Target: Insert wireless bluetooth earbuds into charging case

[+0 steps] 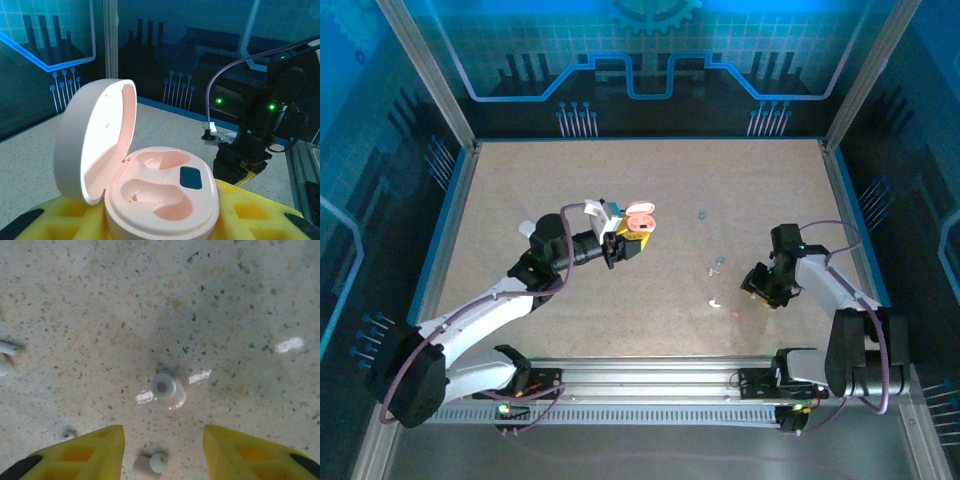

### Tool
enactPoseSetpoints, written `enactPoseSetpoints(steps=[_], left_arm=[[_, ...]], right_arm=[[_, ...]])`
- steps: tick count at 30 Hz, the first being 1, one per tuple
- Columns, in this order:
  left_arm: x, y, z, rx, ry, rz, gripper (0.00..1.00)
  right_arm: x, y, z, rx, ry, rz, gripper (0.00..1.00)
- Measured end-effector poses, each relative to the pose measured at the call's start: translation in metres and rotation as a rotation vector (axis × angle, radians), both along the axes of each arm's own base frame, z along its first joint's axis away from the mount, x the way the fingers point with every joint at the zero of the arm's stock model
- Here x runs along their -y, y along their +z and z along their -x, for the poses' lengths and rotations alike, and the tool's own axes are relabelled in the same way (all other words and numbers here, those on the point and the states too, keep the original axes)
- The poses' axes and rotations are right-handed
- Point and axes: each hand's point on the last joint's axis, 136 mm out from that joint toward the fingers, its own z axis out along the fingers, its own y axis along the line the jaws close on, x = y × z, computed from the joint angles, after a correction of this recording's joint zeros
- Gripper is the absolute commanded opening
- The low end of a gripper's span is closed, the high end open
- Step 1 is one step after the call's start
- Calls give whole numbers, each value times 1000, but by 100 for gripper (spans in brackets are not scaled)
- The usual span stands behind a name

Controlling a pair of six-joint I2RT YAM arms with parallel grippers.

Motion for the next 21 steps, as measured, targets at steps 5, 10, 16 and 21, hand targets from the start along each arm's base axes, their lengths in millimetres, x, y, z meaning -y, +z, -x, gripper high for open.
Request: enactPoseSetpoints(steps=[5,10,16,21], left_arm=[[0,0,0,0,0,0,42],[0,0,1,-3,0,-2,42],[-1,1,2,-4,0,-3,43],[-1,0,3,-6,0,-4,43]], right_arm=[[0,-7,-9,-12,34,3,38],[1,-10,-20,-5,56,11,37],[1,-18,-19,-34,71,15,34],[3,-20,-18,-45,77,25,26]])
